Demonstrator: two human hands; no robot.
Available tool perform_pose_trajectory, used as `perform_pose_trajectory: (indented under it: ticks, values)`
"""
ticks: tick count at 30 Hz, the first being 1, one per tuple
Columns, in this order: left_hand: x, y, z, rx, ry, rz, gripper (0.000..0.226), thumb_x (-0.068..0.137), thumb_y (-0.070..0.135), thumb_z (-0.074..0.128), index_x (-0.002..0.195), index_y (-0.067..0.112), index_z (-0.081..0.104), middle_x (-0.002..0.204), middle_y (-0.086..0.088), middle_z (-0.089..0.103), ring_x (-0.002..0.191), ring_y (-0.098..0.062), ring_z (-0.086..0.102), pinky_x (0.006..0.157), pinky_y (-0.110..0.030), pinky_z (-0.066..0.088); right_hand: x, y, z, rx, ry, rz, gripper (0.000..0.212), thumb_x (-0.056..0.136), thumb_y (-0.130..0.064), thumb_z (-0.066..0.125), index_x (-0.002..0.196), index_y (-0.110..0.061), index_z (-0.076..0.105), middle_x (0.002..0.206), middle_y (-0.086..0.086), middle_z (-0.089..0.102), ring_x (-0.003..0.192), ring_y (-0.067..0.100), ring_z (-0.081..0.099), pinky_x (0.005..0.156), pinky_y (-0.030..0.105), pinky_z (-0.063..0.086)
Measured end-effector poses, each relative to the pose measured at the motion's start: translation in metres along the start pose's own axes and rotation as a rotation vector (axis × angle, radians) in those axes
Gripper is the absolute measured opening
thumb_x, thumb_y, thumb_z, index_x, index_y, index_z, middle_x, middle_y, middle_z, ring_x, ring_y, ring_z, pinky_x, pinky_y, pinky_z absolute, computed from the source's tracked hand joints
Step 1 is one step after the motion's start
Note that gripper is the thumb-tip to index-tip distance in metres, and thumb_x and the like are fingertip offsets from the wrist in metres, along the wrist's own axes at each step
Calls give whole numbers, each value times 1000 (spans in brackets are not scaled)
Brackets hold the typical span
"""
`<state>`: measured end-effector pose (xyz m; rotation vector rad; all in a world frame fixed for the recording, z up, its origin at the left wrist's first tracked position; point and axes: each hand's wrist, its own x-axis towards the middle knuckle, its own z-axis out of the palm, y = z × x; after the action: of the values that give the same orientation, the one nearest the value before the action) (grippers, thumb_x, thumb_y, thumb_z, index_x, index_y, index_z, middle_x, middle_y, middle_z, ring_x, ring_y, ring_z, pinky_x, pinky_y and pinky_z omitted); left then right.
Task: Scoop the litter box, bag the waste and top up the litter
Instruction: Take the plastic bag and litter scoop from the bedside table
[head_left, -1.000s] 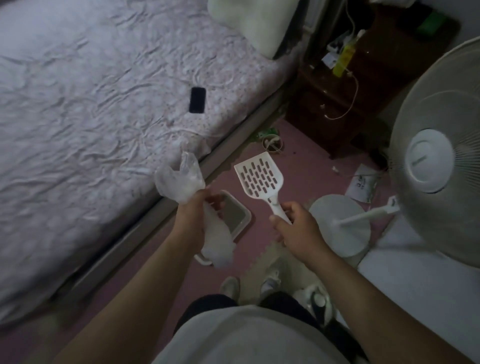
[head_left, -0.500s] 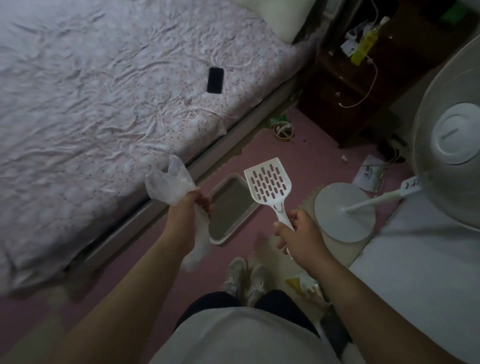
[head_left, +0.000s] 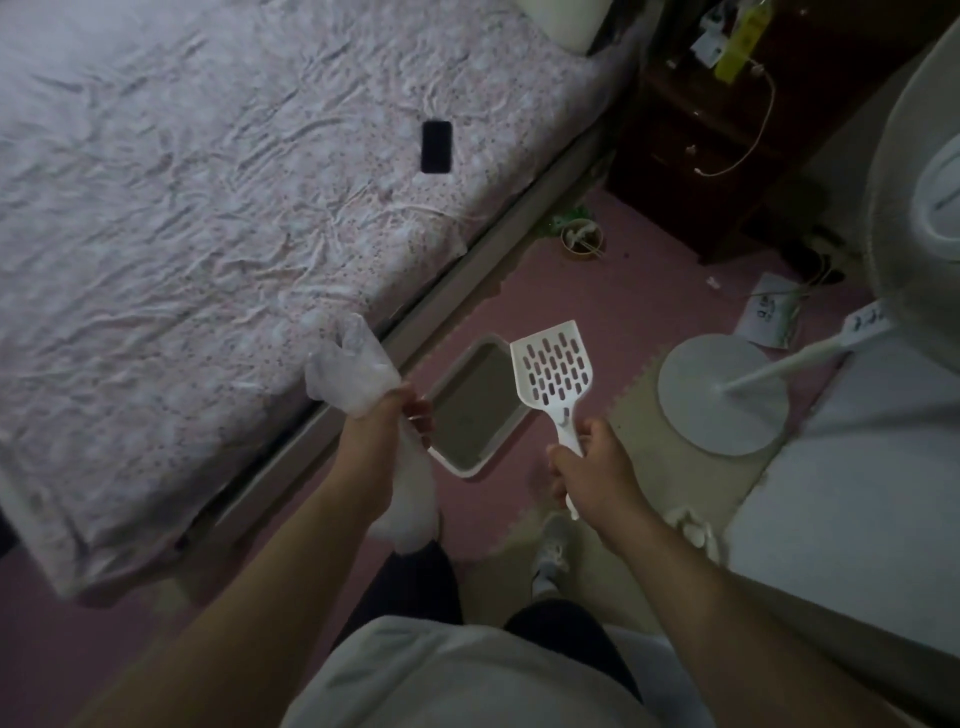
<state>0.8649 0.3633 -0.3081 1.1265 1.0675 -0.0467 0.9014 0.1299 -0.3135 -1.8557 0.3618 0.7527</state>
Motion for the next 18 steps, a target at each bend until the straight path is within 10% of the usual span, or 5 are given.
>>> perform_pose_trajectory:
  ticks: [18]
  values:
    - [129,23,-169,136,-250,-132,10,95,19,61,99,11,65,78,-7,73,67,-22,69,60,-34,54,-14,-6,208,59,330,142,13,89,-13,59,100,-18,58,80,10,67,61,17,58,59,36,51]
